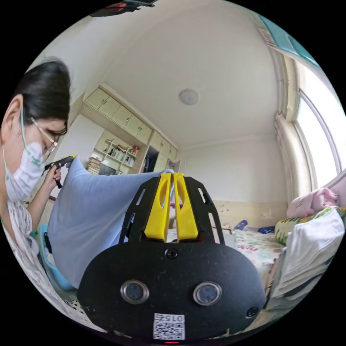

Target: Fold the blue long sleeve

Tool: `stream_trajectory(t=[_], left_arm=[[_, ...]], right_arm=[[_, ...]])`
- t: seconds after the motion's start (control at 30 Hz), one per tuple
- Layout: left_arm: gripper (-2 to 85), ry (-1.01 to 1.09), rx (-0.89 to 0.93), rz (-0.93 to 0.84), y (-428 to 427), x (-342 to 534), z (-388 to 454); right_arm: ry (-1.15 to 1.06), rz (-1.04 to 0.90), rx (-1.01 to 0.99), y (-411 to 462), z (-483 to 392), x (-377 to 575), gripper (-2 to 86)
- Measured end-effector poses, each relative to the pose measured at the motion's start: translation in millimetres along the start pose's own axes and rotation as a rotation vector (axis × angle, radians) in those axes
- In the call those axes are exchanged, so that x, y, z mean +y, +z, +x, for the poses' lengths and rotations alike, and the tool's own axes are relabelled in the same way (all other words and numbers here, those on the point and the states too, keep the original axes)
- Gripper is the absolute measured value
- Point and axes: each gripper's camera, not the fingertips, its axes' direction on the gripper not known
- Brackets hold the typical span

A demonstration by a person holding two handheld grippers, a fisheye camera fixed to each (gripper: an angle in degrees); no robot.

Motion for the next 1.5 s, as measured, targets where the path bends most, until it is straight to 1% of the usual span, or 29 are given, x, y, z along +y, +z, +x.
stream_trajectory(t=[0.03, 0.1, 0.13, 0.2, 0.23, 0.3, 0.33, 0.4, 0.43, 0.47, 0.5, 0.6, 0.67, 0.77, 0.83, 0.9, 0.97, 1.03, 1.07, 1.1, 1.13, 1.17, 1.2, 1.23, 1.27, 1.3, 1.37, 1.4, 1.5], left_arm=[[-0.2, -0.007, 0.038, 0.008, 12, 4, 5], [-0.2, -0.022, 0.158, -0.002, 70, 29, 28], [-0.2, -0.025, 0.181, -0.012, 86, 38, 35], [-0.2, -0.032, 0.250, -0.076, 159, 79, 68], [-0.2, -0.034, 0.263, -0.097, 179, 92, 76], [-0.2, -0.035, 0.308, -0.205, 259, 150, 112], [-0.2, -0.035, 0.315, -0.240, 279, 166, 121], [-0.2, -0.021, 0.316, -0.402, 361, 238, 155], [-0.2, -0.012, 0.308, -0.443, 380, 256, 163], [-0.2, 0.011, 0.292, -0.524, 416, 293, 179], [-0.2, 0.023, 0.280, -0.595, 448, 329, 192], [-0.1, 0.040, 0.284, -0.742, 512, 403, 222], [-0.1, 0.081, 0.277, -0.798, 541, 435, 241], [0.0, 0.135, 0.268, -0.896, 579, 482, 270], [0.1, 0.152, 0.259, -0.919, 588, 503, 282], [0.1, 0.182, 0.208, -0.856, 578, 510, 290], [0.3, 0.174, 0.236, -0.810, 559, 503, 291], [0.7, 0.157, 0.383, -0.787, 534, 492, 295], [1.1, 0.169, 0.552, -0.799, 515, 486, 305], [2.1, 0.213, 0.735, -0.816, 494, 481, 322], [2.6, 0.245, 0.816, -0.811, 481, 479, 331], [5.1, 0.331, 0.971, -0.754, 448, 477, 351], [7.1, 0.408, 1.088, -0.669, 412, 477, 368], [7.9, 0.434, 1.124, -0.639, 397, 478, 376], [8.6, 0.460, 1.161, -0.624, 377, 482, 390], [8.5, 0.477, 1.196, -0.646, 365, 488, 404], [8.6, 0.537, 1.215, -0.701, 355, 501, 426], [9.0, 0.578, 1.192, -0.743, 353, 509, 439], [9.9, 0.615, 1.175, -0.816, 356, 524, 459]], right_arm=[[-0.009, -0.006, 0.027, 0, 6, -7, -0.8], [-0.032, -0.050, 0.132, 7, 30, -25, -0.7], [-0.034, -0.062, 0.157, 11, 36, -28, -0.7], [-0.060, -0.127, 0.267, 35, 58, -29, -0.7], [-0.059, -0.149, 0.292, 44, 65, -27, -0.7], [-0.050, -0.272, 0.379, 93, 92, -9, -0.7], [-0.045, -0.313, 0.394, 108, 100, -2, -0.7], [0.000, -0.487, 0.409, 172, 132, 35, -0.8], [0.024, -0.526, 0.401, 187, 140, 46, -0.8], [0.062, -0.602, 0.393, 217, 153, 67, -0.8], [0.035, -0.679, 0.398, 245, 158, 86, -0.7], [-0.070, -0.822, 0.433, 306, 155, 122, -0.7], [-0.125, -0.883, 0.426, 335, 154, 134, -0.5], [-0.138, -1.010, 0.403, 375, 159, 147, 0.3], [-0.126, -1.040, 0.381, 381, 162, 143, 1.7], [-0.137, -1.057, 0.385, 369, 158, 125, 5.3], [-0.196, -1.043, 0.416, 347, 142, 101, 5.5], [-0.298, -0.988, 0.371, 315, 115, 71, 4.9], [-0.342, -0.963, 0.333, 293, 98, 49, 5.2], [-0.366, -0.953, 0.250, 272, 82, 28, 5.6], [-0.371, -0.943, 0.176, 261, 75, 18, 5.8], [-0.383, -0.904, -0.043, 237, 59, -1, 7.1], [-0.408, -0.863, -0.326, 211, 43, -15, 7.8], [-0.428, -0.842, -0.465, 198, 35, -20, 7.9], [-0.494, -0.805, -0.676, 176, 18, -26, 8.1], [-0.550, -0.817, -0.750, 165, 3, -28, 8.2], [-0.558, -0.889, -0.745, 167, -12, -29, 8.8], [-0.534, -0.912, -0.750, 171, -15, -30, 9.2], [-0.498, -0.963, -0.706, 182, -12, -24, 9.6]])
